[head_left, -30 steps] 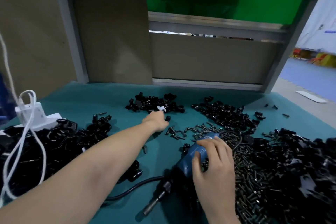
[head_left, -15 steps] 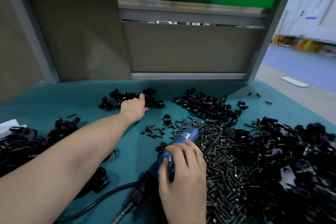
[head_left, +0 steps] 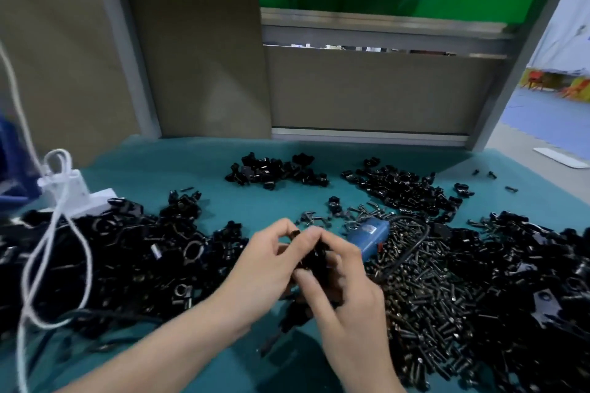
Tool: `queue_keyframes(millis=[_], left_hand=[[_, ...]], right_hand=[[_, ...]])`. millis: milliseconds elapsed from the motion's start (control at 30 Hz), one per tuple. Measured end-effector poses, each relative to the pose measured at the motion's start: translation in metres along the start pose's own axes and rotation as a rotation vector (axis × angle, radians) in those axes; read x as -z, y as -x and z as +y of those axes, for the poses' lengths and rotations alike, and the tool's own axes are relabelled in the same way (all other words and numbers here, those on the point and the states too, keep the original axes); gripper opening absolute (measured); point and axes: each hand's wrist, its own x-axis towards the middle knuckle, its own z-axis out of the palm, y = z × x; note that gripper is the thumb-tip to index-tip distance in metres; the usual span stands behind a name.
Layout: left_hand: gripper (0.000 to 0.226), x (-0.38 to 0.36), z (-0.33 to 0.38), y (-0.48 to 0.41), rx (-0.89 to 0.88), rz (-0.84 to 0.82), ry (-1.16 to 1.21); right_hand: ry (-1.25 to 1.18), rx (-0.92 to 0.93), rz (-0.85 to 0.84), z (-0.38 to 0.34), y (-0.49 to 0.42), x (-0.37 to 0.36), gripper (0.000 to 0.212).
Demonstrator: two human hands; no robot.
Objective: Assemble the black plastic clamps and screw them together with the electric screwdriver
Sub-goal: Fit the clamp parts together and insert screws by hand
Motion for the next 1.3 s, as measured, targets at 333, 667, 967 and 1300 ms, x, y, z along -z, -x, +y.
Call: queue_keyframes(millis=[333,667,967,1300], left_hand=[[0.024,0.05,-0.039,0.039,0.278,0.091,0.848],[0.031,0.058,-0.052,0.044,0.293,0.083,0.89],[0.028,0.052,-0.052,0.048,0.258,0.072,0.903],[0.029,0.055,-0.049,0.05,0.254,-0.032,0.924]], right_hand=[[-0.203,-0.184,-0.055,-0.006,0.009,-0.017,0.036],[-0.228,-0.208,-0.174,-0.01,0.016,-0.029,0.043],[-0.13,-0.043,-0.189,-0.019,0.019,-0.03,0.036],[0.211,0.222,-0.109,-0.014,0.021,-0.036,0.05]])
